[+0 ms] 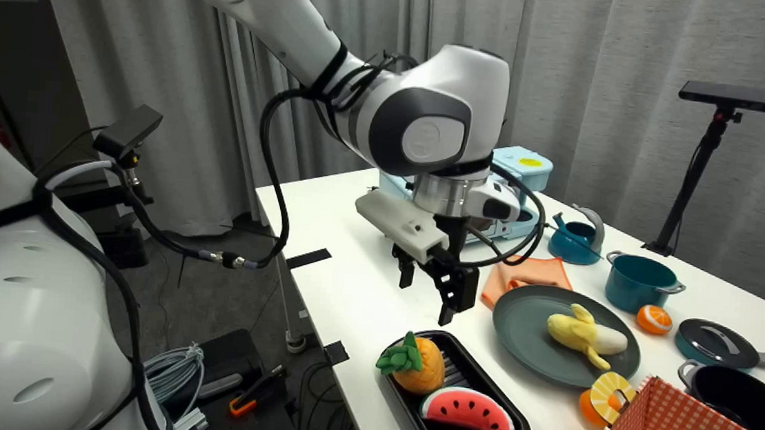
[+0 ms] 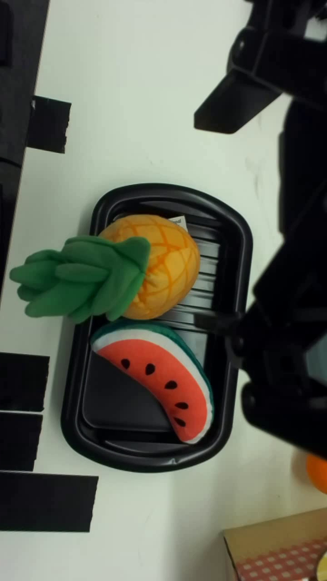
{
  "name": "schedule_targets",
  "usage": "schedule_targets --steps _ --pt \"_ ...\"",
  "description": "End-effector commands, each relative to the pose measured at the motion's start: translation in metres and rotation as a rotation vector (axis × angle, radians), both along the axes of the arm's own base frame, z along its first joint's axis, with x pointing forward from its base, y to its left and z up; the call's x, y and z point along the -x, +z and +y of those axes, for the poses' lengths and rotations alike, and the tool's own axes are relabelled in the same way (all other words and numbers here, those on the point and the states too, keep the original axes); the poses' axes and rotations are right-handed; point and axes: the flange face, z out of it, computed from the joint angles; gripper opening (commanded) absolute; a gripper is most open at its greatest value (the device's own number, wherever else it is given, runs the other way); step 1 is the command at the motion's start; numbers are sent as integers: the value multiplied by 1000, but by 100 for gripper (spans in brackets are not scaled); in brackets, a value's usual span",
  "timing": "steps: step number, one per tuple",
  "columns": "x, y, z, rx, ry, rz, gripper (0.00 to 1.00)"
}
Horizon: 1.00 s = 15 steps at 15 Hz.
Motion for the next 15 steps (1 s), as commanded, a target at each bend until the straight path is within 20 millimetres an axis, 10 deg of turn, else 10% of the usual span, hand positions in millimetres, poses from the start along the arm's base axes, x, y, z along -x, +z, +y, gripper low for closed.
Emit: schedule_targets --steps 1,10,11,15 --pt "1 -35 -4 -3 18 24 100" --pt "11 -104 -3 23 33 116 98" --pt "9 -108 -3 30 36 114 74" --pt "0 -114 -11 72 65 80 50"
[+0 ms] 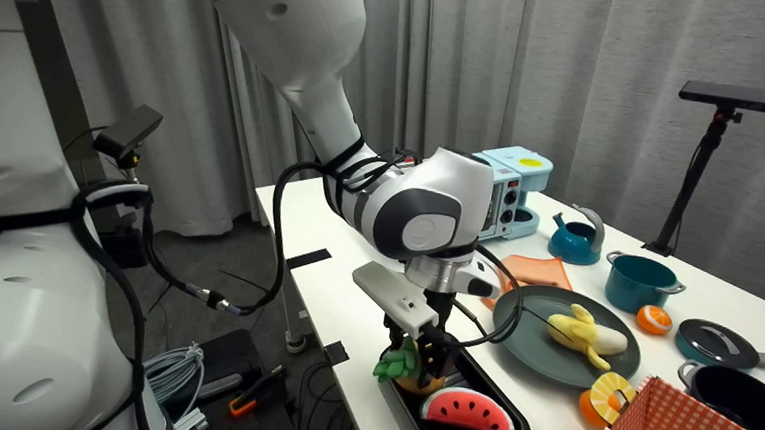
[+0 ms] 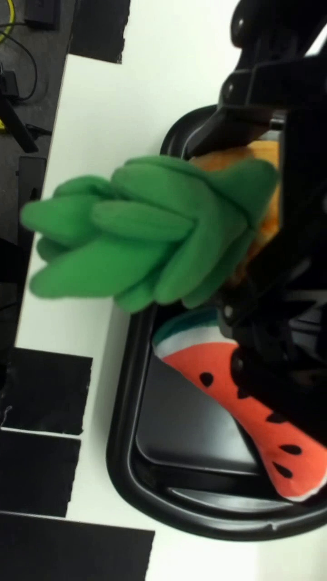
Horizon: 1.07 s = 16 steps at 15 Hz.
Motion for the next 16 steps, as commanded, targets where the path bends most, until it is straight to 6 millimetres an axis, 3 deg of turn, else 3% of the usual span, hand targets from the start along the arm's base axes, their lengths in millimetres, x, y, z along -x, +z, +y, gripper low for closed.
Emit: schedule_targets --steps 1,7,12,16 --pt "-12 -1 -12 48 45 -44 43" --pt "-12 34 -15 61 68 -102 3" --pt "-19 99 -23 47 25 -236 4" --pt "-26 156 -48 74 -31 -364 4"
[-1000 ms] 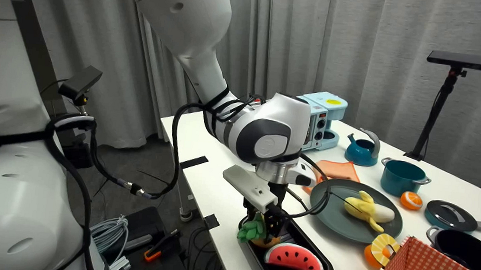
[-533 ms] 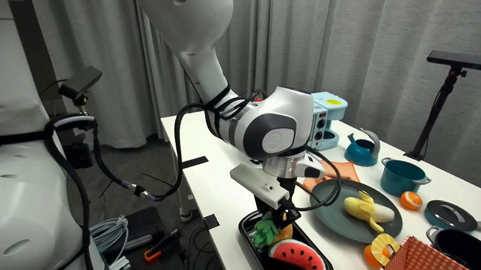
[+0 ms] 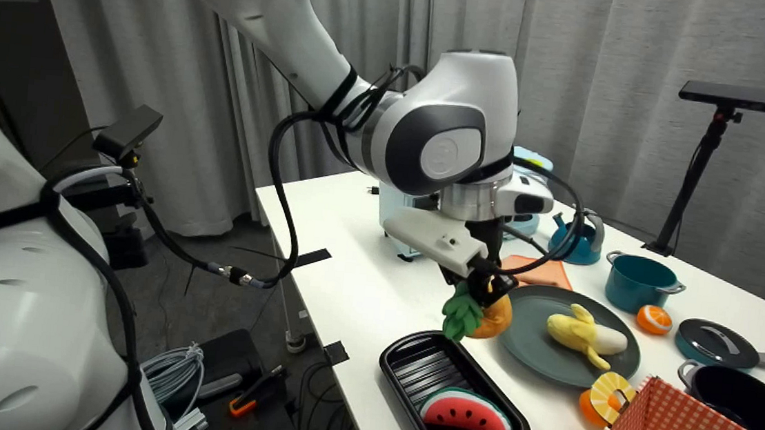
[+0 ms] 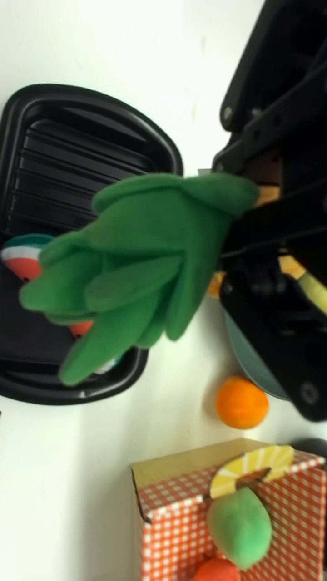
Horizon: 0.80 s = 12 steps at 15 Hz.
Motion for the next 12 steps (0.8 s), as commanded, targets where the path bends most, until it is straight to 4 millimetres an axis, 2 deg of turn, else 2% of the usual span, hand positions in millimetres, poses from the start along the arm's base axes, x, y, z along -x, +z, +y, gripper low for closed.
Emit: schedule_targets --steps 1,4,6,12 --pt "2 52 -29 13 -59 -97 4" --pt "2 76 -62 27 -130 -159 4" --pt "1 83 -90 45 -184 -181 4" --pt "3 83 -168 72 -383 -197 4"
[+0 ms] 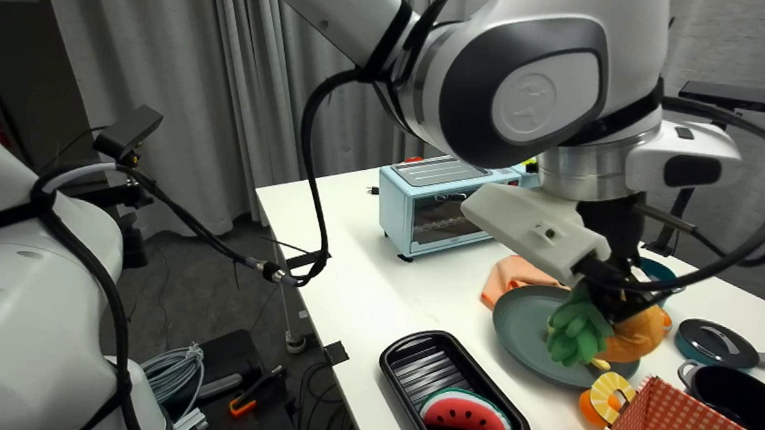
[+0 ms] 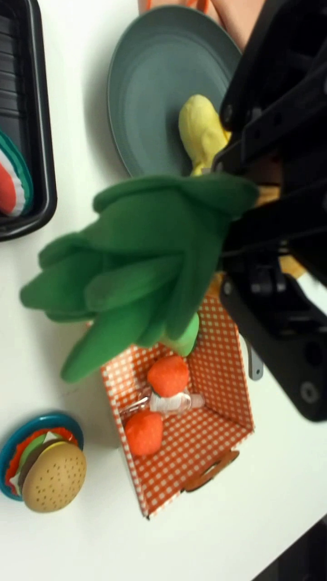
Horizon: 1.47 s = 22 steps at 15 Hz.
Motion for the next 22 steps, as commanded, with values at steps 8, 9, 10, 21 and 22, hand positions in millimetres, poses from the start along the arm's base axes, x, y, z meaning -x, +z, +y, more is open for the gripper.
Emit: schedule_targets --steps 8,9,10,21,22 --pt "-30 -18 -92 22 -374 -78 4" --pt "-35 -20 -96 25 -400 -91 4" --pt "-39 -21 -100 31 -424 -99 4" --pt "-56 -24 -116 84 -615 -158 88" --pt "-56 -23 -115 88 -619 -161 94"
